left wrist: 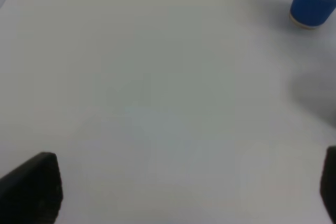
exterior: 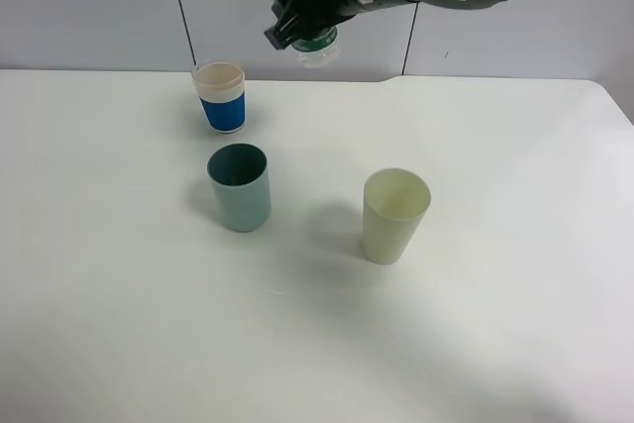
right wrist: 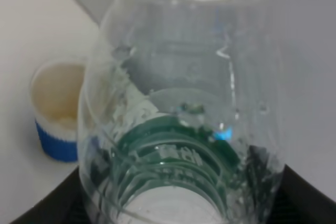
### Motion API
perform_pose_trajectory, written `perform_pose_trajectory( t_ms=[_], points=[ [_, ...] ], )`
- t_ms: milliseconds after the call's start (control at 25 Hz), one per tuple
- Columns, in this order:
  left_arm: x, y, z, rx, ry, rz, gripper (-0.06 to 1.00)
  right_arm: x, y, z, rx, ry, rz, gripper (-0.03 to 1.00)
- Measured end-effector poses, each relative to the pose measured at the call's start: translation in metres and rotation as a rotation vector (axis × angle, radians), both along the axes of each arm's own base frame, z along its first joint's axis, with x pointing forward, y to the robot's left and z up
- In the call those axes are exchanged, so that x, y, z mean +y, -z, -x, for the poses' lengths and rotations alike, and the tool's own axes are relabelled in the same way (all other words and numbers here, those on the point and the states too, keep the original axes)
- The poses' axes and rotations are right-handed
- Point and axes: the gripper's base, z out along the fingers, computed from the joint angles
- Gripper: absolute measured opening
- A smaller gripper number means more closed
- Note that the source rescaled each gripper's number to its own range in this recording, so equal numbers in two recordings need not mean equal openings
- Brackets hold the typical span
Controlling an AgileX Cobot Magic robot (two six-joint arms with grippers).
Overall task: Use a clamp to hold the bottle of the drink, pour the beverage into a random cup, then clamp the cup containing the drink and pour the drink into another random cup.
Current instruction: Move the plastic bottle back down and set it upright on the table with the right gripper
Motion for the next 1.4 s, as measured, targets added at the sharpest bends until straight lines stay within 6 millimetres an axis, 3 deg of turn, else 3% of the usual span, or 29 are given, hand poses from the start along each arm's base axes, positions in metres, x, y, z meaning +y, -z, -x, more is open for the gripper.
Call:
perform_pose_trajectory(
  t_ms=[240, 440, 1000, 1400],
  points=[
    [0.0, 0.0, 0.0, 0.0, 0.0, 0.0, 1.0, -0.027, -0.006, -0.021, 0.114, 0.15, -0.296, 0.0],
    [0.0, 0.0, 0.0, 0.0, 0.0, 0.0, 1.0, -0.046, -0.005, -0.031, 0.122, 0.203, -0.357, 0.0],
    [0.0, 0.0, 0.0, 0.0, 0.0, 0.0, 1.0, -0.098, 0.053, -0.025, 0.005, 0.155, -0.19, 0.0],
    [0.0, 0.0, 0.0, 0.0, 0.0, 0.0, 1.0, -0.101, 0.097, -0.035, -0.017, 0.199, -0.222, 0.0]
  ],
)
